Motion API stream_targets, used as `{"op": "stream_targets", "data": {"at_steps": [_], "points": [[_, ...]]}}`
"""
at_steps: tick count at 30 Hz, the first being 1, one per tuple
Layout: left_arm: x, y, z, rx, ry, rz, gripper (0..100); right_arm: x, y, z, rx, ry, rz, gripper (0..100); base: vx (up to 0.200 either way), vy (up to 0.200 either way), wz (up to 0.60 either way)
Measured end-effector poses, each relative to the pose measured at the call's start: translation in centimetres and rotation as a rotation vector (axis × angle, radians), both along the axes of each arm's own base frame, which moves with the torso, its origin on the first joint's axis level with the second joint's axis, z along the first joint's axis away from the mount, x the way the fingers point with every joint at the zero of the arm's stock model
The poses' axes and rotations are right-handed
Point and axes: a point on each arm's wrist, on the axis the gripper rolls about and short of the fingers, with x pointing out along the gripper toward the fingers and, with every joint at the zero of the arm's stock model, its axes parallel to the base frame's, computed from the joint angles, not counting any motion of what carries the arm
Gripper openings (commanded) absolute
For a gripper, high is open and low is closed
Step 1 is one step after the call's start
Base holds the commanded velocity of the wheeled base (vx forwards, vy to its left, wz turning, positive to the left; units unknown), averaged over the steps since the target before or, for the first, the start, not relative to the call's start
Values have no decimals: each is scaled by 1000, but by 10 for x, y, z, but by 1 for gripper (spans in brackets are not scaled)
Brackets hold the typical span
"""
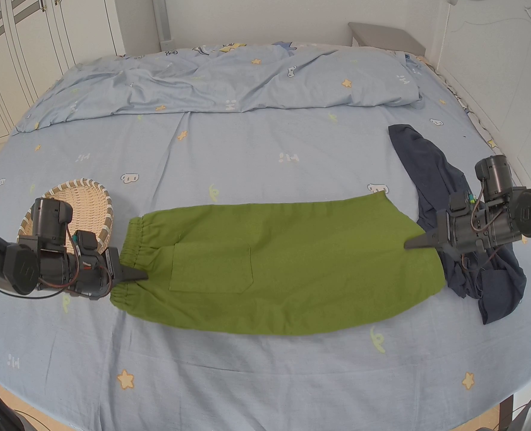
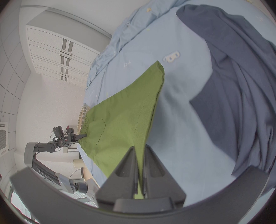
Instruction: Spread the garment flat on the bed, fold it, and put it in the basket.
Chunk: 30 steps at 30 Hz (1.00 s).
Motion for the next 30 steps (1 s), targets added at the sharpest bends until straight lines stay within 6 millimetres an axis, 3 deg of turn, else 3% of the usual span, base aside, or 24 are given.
{"op": "stream_targets", "data": {"at_steps": [18,28,29,30], "points": [[-122,-1,-17,59,67,-40,0,-107,7,-56,-33,147,86,0,0,0,0],[-146,-2,-24,62,81,-45,0,-125,9,-66,-36,152,108,0,0,0,0],[-147,-2,-24,62,82,-46,0,-126,9,-66,-35,142,110,100,0,0,0],[-148,-2,-24,62,83,-46,0,-126,10,-67,-35,137,112,100,0,0,0]]}}
